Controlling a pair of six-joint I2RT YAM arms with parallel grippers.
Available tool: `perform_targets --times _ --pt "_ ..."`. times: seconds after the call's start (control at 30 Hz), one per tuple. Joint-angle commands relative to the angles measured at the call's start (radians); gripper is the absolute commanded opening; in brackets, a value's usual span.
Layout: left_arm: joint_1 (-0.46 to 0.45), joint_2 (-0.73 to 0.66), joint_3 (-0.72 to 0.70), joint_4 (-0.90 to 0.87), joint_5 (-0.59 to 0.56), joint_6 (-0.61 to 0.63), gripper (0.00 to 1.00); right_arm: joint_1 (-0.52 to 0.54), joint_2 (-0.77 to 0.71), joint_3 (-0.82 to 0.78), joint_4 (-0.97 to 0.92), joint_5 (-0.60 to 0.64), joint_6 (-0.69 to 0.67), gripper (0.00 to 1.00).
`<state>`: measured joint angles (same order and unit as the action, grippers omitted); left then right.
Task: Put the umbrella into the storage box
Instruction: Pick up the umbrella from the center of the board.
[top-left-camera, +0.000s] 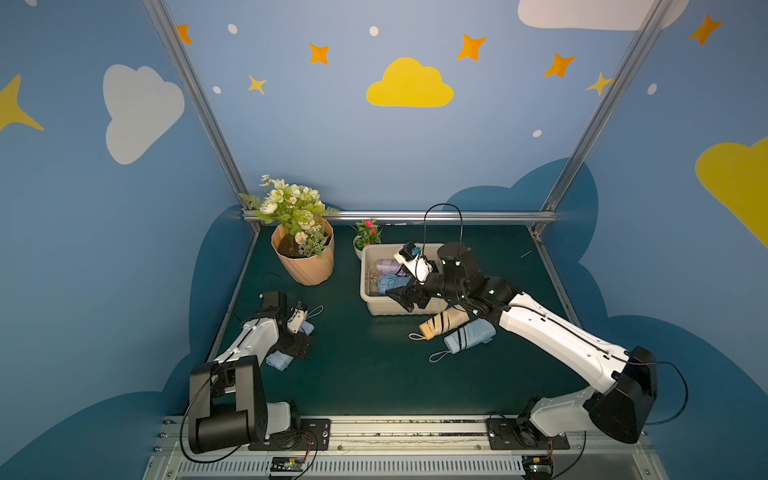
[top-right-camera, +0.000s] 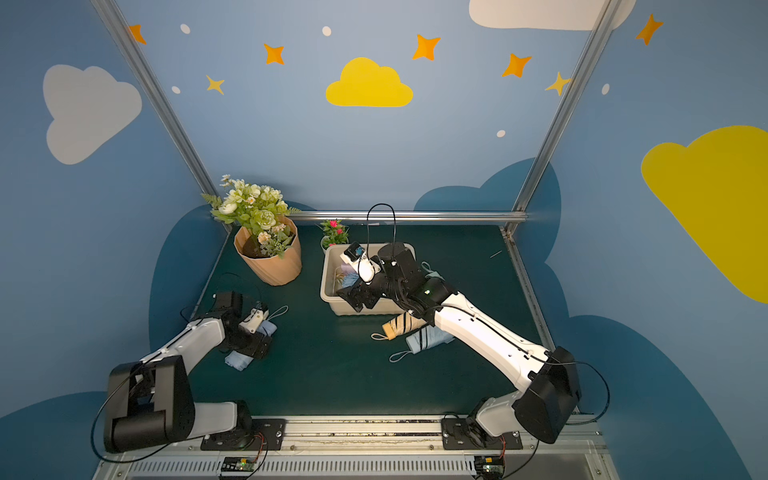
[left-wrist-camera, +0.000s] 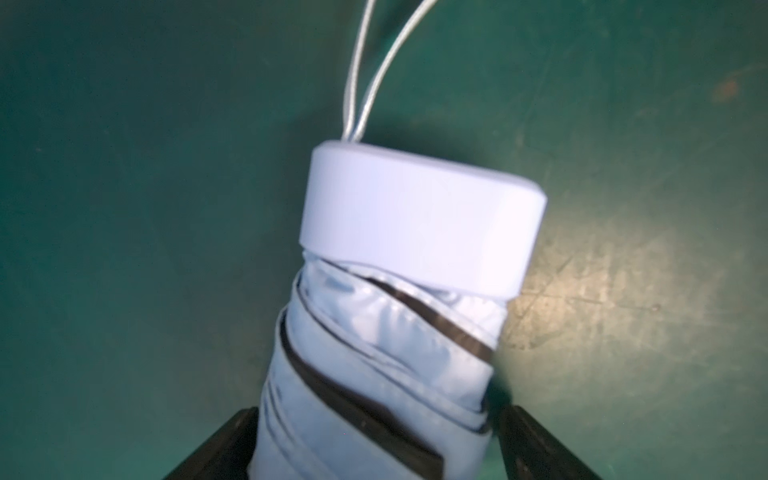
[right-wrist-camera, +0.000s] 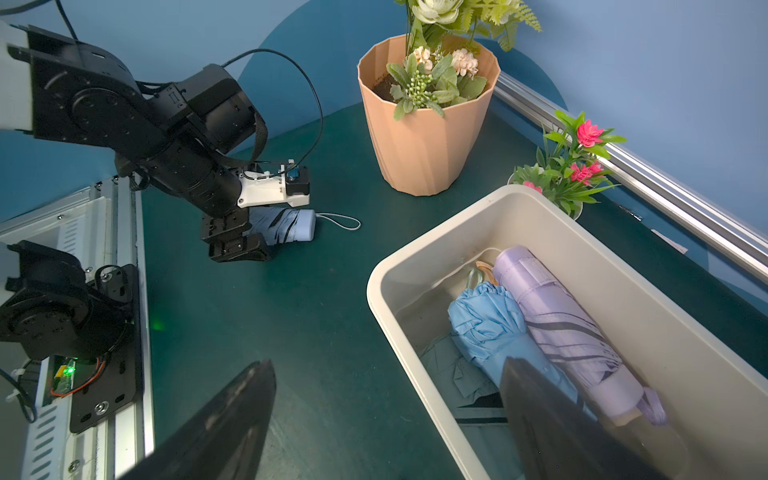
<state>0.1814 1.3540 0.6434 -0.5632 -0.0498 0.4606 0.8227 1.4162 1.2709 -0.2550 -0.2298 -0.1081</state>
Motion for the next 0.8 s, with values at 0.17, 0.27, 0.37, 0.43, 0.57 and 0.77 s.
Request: perform_targets --times 0.17,0.27,0.37,0.43,0.57,0.77 --pt "-0.039 0.077 0.031 0.001 0.045 -0.004 0.77 -0.002 -0.022 -0.043 0.064 -0.002 0.018 0.91" --pt "-0.047 0.084 0.050 -0.015 0.043 0.004 0.67 -0.002 -0.032 -0.055 0.074 0.003 0.022 0.90" --pt "-0.056 0.082 0.060 -0.025 0.048 -0.001 0.62 -0.001 -0.043 -0.064 0.074 0.006 0.025 0.91" --pt "-0.066 0.075 0.061 -0.029 0.047 -0.001 0.59 -0.002 -0.050 -0.064 0.068 0.006 0.025 0.91" --pt "-0.083 0.042 0.083 -0.063 0.020 -0.002 0.56 -0.002 -0.062 -0.067 0.050 0.012 0.022 0.90" --pt "-0.100 -0.073 0.125 -0.136 0.014 -0.002 0.50 -0.002 -0.086 -0.085 0.036 0.016 0.027 0.90"
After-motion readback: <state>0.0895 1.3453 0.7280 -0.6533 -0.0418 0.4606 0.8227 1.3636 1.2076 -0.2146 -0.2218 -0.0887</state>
